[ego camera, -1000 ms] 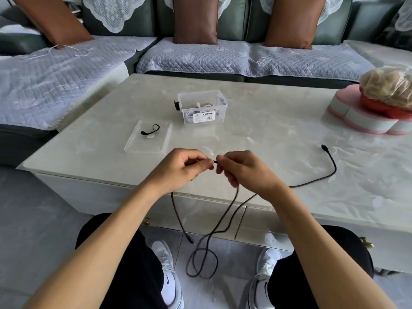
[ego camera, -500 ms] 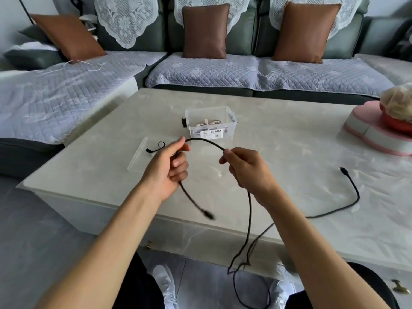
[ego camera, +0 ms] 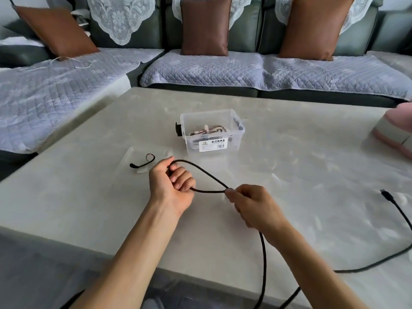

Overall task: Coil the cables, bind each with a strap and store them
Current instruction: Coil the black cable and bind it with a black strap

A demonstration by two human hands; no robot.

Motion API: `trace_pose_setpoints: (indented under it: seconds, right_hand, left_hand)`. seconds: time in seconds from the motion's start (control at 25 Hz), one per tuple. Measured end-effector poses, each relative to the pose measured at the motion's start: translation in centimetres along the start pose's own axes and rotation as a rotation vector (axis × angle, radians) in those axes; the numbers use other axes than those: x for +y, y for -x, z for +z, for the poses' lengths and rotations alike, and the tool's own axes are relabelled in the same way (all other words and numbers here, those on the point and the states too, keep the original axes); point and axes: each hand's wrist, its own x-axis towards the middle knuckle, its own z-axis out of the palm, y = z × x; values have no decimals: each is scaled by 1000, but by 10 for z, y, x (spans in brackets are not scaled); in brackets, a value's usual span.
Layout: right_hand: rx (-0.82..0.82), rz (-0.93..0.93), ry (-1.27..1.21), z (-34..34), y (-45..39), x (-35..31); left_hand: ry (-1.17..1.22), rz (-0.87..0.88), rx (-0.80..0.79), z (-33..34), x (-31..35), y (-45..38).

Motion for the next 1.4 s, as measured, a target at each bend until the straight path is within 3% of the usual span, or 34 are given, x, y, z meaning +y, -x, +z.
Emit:
trace_pose_setpoints:
  seconds: [0.2,0.32,0.52,0.64,0.76,0.96,1.12,1.28,1.4]
  right_hand:
    - [-45,122,-286,-7,-2,-1]
    - [53,90,-470,-20,-5,6]
    - [129,61,-232,-39,-6,16]
    - [65,39,-47,-48,-5,16]
    - [25,-6,-28,-57,-2,16]
    - [-87,-111,-133,-74,4,23]
    - [-177,-128,-230,-78,6,23]
    - [-238,-165,-82,-69,6,19]
    - [-210,-184,28,-61,2,18]
  left_hand:
    - [41,-13,-77,20,-33,5]
    - [-215,-52,-62,26,-52,8]
    - [-894,68,-78,26,-73,10]
    - [-1155,273,-189,23,-71,11]
    - [-1369,350,-311,26,-64,11]
    - [-1268,411,-245,28,-59,5]
    - [-1357,387,-370,28,-51,8]
    - [-1482,413,-473,27,-50,15]
    - [-1466,460,-385,24,-56,14]
